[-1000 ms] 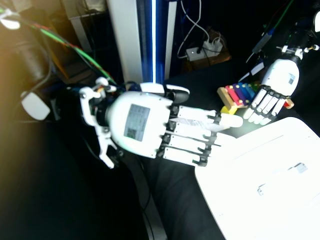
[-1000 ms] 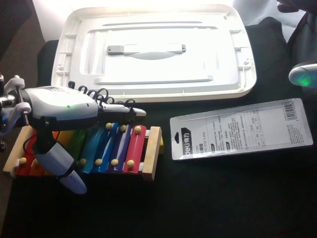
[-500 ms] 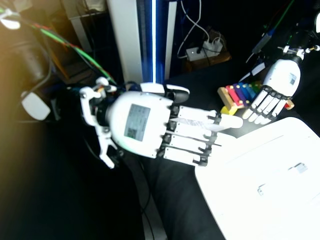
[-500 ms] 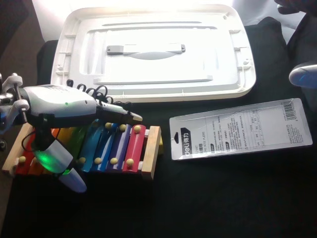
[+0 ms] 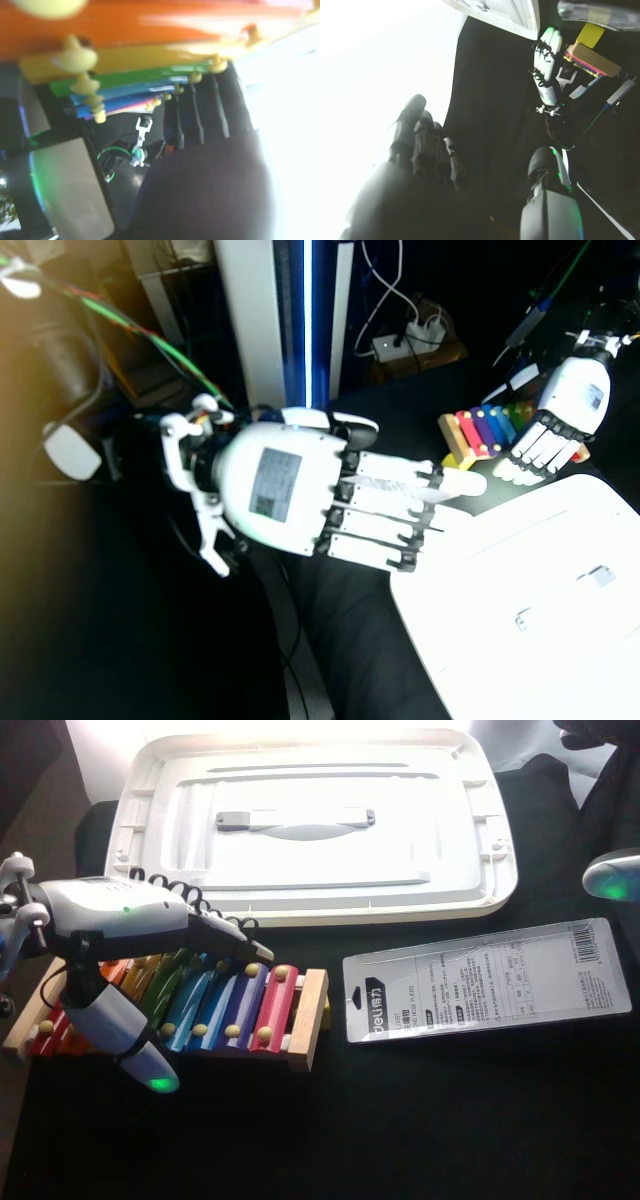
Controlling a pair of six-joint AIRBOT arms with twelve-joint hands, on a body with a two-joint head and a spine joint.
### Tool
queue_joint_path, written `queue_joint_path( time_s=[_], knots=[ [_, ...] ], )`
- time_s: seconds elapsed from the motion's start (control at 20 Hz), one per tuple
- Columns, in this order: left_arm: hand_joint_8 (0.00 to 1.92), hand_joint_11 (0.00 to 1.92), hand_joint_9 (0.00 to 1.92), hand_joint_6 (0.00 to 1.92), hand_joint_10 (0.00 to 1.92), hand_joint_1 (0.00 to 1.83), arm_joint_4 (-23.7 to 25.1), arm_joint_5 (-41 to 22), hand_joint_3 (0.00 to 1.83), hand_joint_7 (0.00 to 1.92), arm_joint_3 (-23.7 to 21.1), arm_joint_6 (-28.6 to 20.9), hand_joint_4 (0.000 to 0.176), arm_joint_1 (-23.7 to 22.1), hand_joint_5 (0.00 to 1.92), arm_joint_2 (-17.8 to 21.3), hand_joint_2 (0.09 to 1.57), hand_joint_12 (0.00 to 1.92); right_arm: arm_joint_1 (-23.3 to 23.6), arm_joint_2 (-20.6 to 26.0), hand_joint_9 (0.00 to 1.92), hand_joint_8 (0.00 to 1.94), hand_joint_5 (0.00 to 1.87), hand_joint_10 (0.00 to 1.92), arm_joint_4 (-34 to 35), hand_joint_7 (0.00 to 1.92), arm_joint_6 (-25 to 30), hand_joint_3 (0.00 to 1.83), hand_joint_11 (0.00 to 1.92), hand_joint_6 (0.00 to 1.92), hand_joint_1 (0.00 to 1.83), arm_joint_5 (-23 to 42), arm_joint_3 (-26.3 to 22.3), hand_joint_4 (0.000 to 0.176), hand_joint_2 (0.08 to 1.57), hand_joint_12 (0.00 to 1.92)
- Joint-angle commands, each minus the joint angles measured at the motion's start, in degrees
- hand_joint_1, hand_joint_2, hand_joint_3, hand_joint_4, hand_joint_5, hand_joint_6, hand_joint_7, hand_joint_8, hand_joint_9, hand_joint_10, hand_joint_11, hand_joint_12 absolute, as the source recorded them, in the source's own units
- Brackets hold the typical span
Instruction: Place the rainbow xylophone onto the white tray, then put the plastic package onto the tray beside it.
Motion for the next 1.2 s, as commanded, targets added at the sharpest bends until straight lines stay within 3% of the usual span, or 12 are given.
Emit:
queue_joint_path(
  time_s=[0.0,0.2,0.25,0.4,0.55,0.7,0.8,0.9,0.95,1.05,1.15],
  knots=[
    [0.03,0.42,0.81,0.03,0.02,1.26,-1.3,-1.5,0.00,0.81,0.3,0.0,0.000,-0.7,0.76,0.2,1.08,0.60,0.9,-0.1,0.12,0.00,0.00,0.01,3.0,0.08,0.5,0.00,0.00,0.00,0.78,6.1,-0.1,0.053,0.98,0.69],
    [0.01,0.42,0.79,0.02,0.01,1.19,-3.6,-1.9,0.00,0.79,0.3,2.8,0.000,-2.1,0.72,0.8,1.10,0.61,0.9,-0.2,0.13,0.00,0.01,0.00,3.0,0.09,0.5,0.00,0.00,0.00,0.76,6.1,0.0,0.062,0.98,0.69],
    [0.00,0.40,0.78,0.00,0.01,1.06,-4.6,-2.1,0.00,0.77,0.2,3.6,0.000,-2.3,0.68,0.9,1.15,0.71,0.9,-0.2,0.14,0.00,0.01,0.01,3.0,0.10,0.5,0.00,0.00,0.00,0.80,6.1,0.0,0.065,0.98,0.71],
    [0.01,0.30,0.78,0.02,0.01,1.10,-6.7,-2.8,0.00,0.78,0.2,5.3,0.000,-2.8,0.71,1.4,1.13,0.89,0.9,-0.3,0.15,0.00,0.02,0.01,3.0,0.11,0.5,0.00,0.00,0.00,0.78,6.1,0.0,0.067,0.96,0.78],
    [0.01,0.27,0.78,0.03,0.01,1.11,-9.0,-3.9,0.00,0.79,0.0,6.7,0.005,-3.1,0.72,2.2,1.11,0.89,0.9,-0.3,0.16,0.00,0.02,0.00,3.0,0.12,0.5,0.00,0.00,0.00,0.79,6.1,0.0,0.060,0.95,0.79],
    [0.01,0.24,0.78,0.02,0.01,1.19,-10.0,-4.8,0.00,0.79,-0.3,7.5,0.000,-4.3,0.71,3.4,1.09,0.88,0.9,-0.3,0.16,0.00,0.02,0.00,3.0,0.12,0.5,0.00,0.00,0.00,0.81,6.1,0.0,0.059,0.95,0.78],
    [0.01,0.30,0.77,0.03,0.00,1.14,-10.0,-5.2,0.00,0.79,-0.6,7.5,0.000,-5.3,0.71,4.2,1.09,0.79,0.9,-0.4,0.16,0.00,0.02,0.00,3.0,0.11,0.5,0.00,0.00,0.00,0.83,6.1,0.1,0.053,0.95,0.78],
    [0.02,0.47,0.86,0.05,0.03,1.26,-10.0,-5.7,0.00,0.83,-0.8,7.5,0.000,-6.3,0.74,5.0,1.05,0.55,0.9,-0.5,0.16,0.01,0.02,0.00,3.0,0.13,0.5,0.00,0.00,0.00,0.83,6.1,0.2,0.061,0.95,0.81],
    [0.02,0.49,0.88,0.05,0.03,1.30,-9.8,-5.8,0.00,0.83,-0.9,7.5,0.000,-6.9,0.74,5.3,1.04,0.53,0.9,-0.5,0.17,0.01,0.03,0.00,3.0,0.14,0.5,0.00,0.00,0.00,0.84,6.1,0.2,0.057,0.95,0.82],
    [0.02,0.50,0.88,0.05,0.03,1.30,-9.3,-5.9,0.00,0.83,-1.2,7.5,0.000,-7.9,0.74,6.0,1.04,0.53,0.9,-0.6,0.17,0.00,0.02,0.00,3.0,0.14,0.5,0.00,0.00,0.00,0.84,6.1,0.3,0.060,0.95,0.83],
    [0.03,0.44,0.89,0.17,0.03,1.30,-9.0,-5.9,0.00,0.84,-1.6,7.5,0.000,-8.4,0.73,6.3,1.02,0.77,0.9,-0.6,0.18,0.00,0.03,0.00,3.0,0.15,0.5,0.00,0.00,0.00,0.83,6.1,0.3,0.060,0.95,0.85]
  ],
)
